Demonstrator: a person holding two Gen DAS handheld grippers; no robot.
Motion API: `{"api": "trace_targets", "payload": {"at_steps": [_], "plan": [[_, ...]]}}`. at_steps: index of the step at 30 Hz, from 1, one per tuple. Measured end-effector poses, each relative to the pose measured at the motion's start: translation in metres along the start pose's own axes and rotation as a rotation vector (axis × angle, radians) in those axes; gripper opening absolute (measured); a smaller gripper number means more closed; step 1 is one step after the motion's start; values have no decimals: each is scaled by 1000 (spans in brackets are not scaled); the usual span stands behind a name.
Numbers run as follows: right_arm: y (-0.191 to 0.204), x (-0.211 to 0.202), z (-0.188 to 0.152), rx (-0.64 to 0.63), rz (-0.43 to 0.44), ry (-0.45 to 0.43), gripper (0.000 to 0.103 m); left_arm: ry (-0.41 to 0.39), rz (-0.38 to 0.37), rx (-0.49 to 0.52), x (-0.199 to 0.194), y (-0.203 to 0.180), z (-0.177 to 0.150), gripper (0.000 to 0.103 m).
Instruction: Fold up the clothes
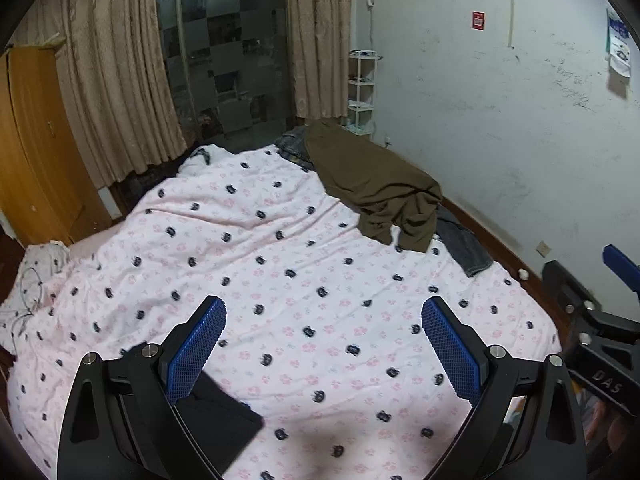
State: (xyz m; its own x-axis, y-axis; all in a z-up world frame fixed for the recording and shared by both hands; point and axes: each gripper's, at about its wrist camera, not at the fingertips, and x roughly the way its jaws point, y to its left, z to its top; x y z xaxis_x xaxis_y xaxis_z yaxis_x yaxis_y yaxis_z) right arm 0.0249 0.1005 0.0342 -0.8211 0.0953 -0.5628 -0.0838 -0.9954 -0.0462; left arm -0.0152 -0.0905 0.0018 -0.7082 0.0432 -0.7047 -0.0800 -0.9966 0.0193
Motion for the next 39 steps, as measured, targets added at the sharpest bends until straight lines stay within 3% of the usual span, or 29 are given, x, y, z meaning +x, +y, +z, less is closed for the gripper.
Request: {"api": "trace_targets", "payload": {"at_steps": [5, 8, 13, 17, 21, 26, 31, 39], "plan": [[-11, 6, 14, 18, 126, -55, 103, 11, 10, -40, 13, 2, 8, 97], [-23, 19, 23, 16, 135, -68, 103, 3, 13, -44, 23, -2, 16, 97], [-59, 62, 33, 39, 155, -28, 103, 8, 5, -37, 45, -14, 32, 97], [-96, 113, 39, 60, 270, 43, 103, 25, -13, 16, 74, -32, 43, 97], [-117, 169, 50, -24, 321, 40, 103, 53, -31, 81, 109, -50, 56, 97], [-131, 246, 69, -186, 431, 0, 101, 107, -69, 179, 182, -75, 78, 97], [-124, 349, 79, -364, 540, 18, 81, 157, -145, 188, 267, -92, 102, 97], [-108, 528, 76, -527, 548, 17, 75, 192, -212, 239, 383, -102, 115, 97]]}}
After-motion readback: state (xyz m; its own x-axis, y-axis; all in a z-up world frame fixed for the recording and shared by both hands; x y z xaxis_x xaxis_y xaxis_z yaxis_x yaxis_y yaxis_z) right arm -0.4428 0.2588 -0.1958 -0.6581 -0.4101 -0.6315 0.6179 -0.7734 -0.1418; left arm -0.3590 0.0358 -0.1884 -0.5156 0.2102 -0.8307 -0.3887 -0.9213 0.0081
